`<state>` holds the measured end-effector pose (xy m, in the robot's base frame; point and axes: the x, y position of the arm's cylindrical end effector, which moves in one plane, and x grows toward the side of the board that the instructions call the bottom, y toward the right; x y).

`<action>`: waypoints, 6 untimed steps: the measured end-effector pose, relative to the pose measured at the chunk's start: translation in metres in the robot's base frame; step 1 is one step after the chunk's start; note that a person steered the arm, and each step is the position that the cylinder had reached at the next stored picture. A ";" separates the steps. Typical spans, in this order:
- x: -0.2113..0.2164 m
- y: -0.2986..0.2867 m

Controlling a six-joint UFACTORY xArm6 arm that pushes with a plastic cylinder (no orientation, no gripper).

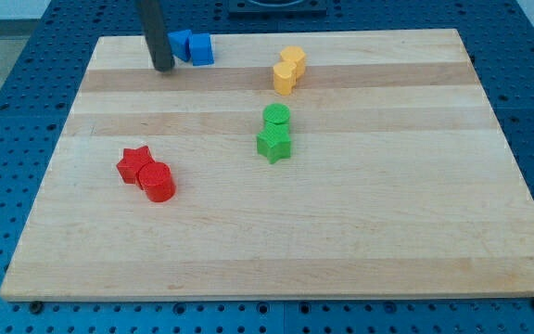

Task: Separate the blue cube and blue triangle

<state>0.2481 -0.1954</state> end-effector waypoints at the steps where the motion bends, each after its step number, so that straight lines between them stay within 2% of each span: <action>1: -0.023 -0.024; 3: -0.016 0.010; 6: -0.014 0.101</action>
